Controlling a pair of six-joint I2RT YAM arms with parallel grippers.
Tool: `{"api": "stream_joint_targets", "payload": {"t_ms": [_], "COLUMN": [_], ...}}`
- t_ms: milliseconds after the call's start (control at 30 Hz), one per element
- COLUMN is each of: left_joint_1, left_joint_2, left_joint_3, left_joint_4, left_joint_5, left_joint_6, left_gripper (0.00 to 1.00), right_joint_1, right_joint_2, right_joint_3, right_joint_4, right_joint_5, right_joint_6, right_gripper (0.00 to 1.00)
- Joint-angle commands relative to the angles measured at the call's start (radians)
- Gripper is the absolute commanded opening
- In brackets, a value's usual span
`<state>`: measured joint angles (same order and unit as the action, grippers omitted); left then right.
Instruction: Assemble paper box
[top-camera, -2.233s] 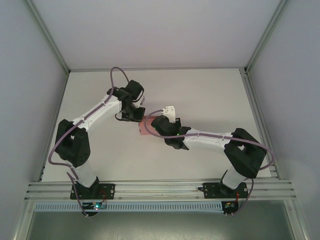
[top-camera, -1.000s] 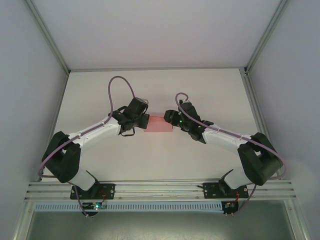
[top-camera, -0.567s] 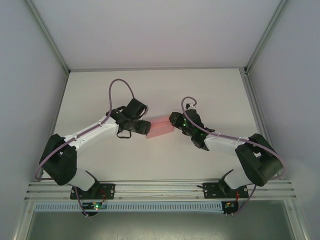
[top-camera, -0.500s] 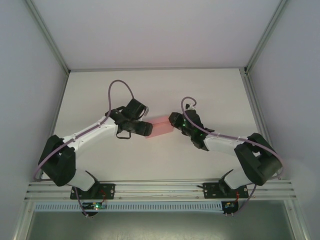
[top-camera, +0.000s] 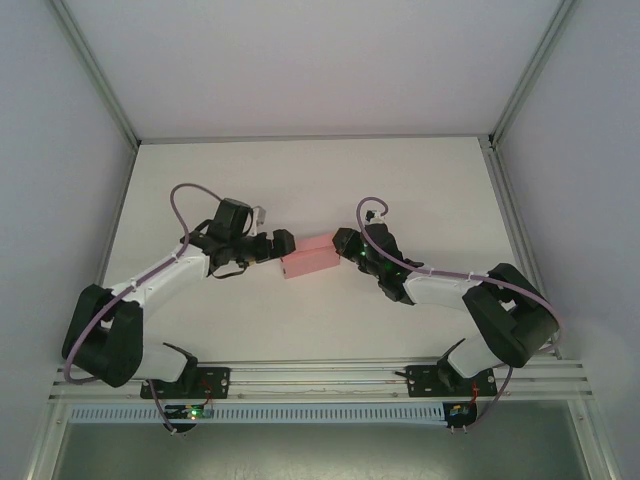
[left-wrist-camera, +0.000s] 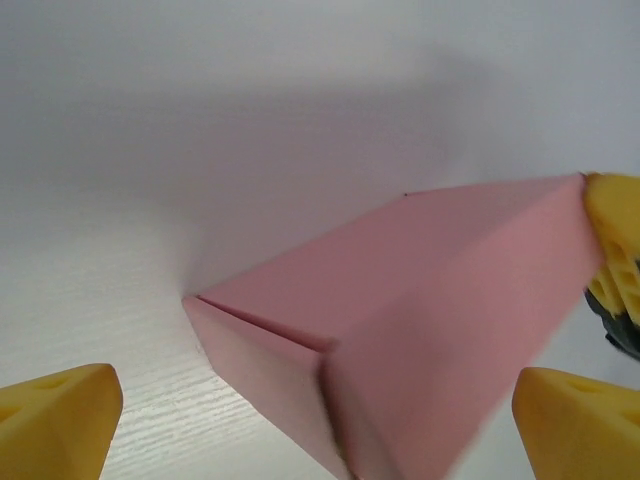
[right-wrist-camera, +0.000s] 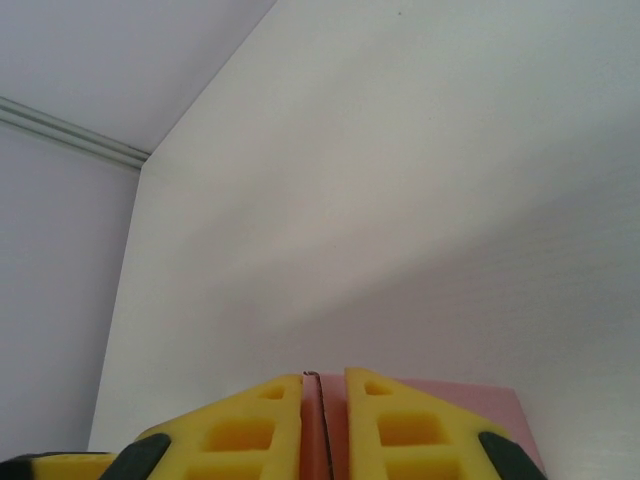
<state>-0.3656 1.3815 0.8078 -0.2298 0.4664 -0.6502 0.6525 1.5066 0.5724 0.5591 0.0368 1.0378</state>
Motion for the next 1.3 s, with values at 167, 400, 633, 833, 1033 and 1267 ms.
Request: {"api": "stream_joint_targets", "payload": {"t_ms": [167, 400, 633, 833, 1033, 1267], "left_joint_1": [0.016, 0.045, 0.047, 0.046, 0.046, 0.046], "left_joint_2": [0.005, 0.035, 0.114, 0.102, 0.036, -0.004], "left_joint_3": [-0.144, -0.254, -0.33, -0.328, -0.173, 0.099], "left_joint_4": [0.32, 0.43, 0.544, 0.505, 0.32, 0.047], "left_joint_5": [0.123, 0.123, 0.148, 0.166, 0.144, 0.048], "left_joint_6": [-0.129, -0.13, -0.129, -0.08, 0.0, 0.094], "left_gripper": [0.68, 0.32, 0.0, 0.0, 0.55, 1.0], "right_joint_1": [0.012, -0.012, -0.041, -0.037, -0.03, -0.061], "right_joint_2": [0.072, 0.1, 0.199, 0.201, 0.033, -0.092], "right_joint_3": [-0.073, -0.113, -0.175, -0.188, -0.035, 0.197], "right_joint_4": [-0.227, -0.109, 0.193, 0.248, -0.113, -0.419], "right_joint_5": [-0.022, -0.098, -0.232, -0.237, -0.199, -0.179], "right_joint_6": [-0.006, -0.079, -0.224, -0.291, -0.365, -0.457], "right_gripper": [0.09, 0.06, 0.0, 0.0, 0.07, 0.46]}}
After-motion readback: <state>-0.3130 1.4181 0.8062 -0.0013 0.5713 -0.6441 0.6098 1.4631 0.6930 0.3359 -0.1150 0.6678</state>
